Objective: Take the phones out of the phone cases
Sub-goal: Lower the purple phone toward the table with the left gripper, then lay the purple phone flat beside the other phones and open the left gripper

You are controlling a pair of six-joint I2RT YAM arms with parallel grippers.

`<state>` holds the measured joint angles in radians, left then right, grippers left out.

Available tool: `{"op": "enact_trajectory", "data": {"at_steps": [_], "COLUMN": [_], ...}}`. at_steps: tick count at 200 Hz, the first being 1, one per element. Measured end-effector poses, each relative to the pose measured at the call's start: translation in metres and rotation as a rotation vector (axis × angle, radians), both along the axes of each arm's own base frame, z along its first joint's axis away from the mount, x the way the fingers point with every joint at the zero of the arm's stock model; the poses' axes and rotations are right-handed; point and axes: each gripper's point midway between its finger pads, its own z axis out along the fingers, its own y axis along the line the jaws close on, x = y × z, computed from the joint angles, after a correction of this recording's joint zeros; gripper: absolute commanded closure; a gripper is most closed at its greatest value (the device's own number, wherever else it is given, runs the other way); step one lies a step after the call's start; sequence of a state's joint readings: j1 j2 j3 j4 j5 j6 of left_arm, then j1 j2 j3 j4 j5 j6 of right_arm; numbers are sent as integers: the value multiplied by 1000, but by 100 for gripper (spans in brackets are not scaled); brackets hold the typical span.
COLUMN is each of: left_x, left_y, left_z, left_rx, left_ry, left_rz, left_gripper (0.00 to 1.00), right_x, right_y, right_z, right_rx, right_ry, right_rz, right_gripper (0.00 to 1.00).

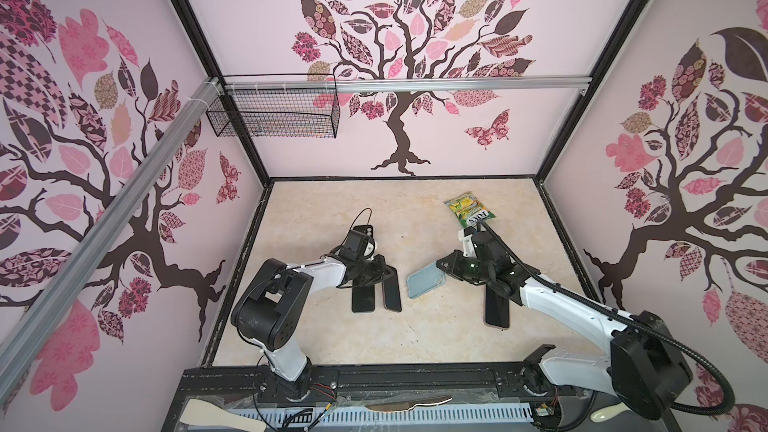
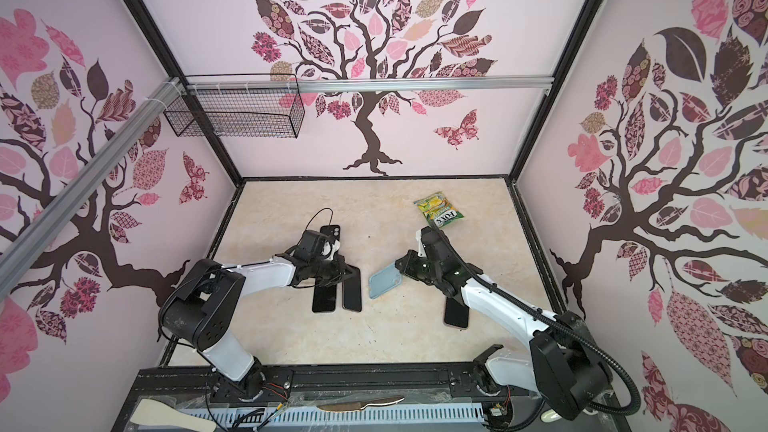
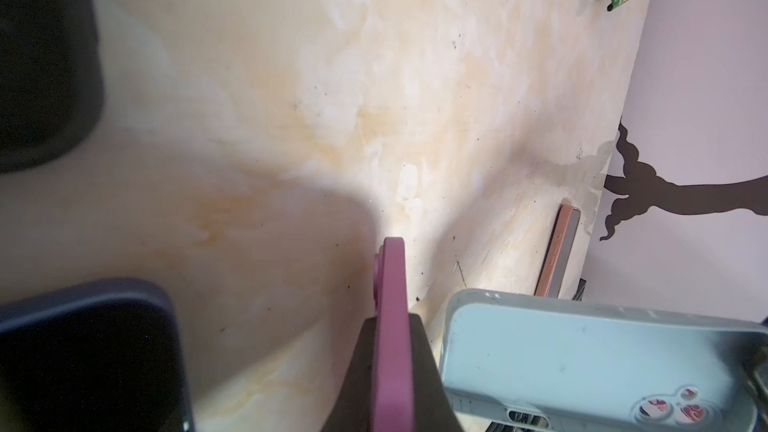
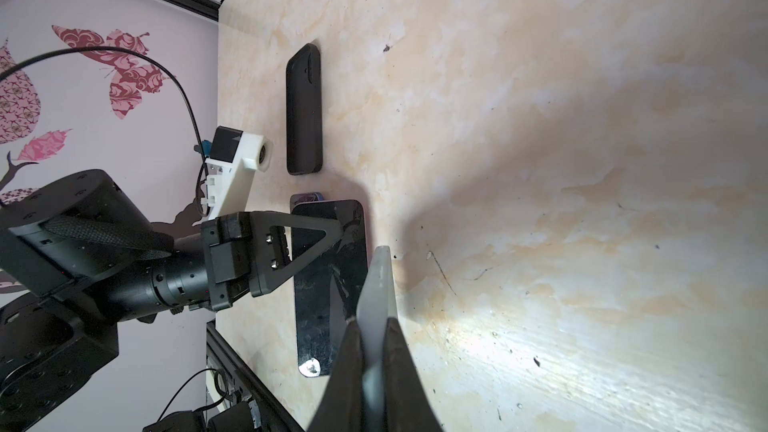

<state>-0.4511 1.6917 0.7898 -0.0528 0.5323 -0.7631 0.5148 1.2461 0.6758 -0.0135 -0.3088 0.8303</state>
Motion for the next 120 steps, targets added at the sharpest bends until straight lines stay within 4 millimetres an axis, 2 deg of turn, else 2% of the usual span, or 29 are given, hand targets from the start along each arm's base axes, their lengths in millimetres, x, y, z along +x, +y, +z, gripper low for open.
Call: {"op": "enact_trajectory", "data": {"at_steps": [81,120], "left_x": [-1,2], "left_y": [-1,-3], "left_z": [-5,-5], "left_rx": [-2,-9], "left_ry": [20,20], "left_rz": [1,5], "left_gripper": [100,100], "right_x": [6,6], "right_y": [5,8], "right_z": [-10,-21], "right_rx": [45,48], "right_ry": [48,84], "right_rz": [8,14], "right_gripper": [100,100]}}
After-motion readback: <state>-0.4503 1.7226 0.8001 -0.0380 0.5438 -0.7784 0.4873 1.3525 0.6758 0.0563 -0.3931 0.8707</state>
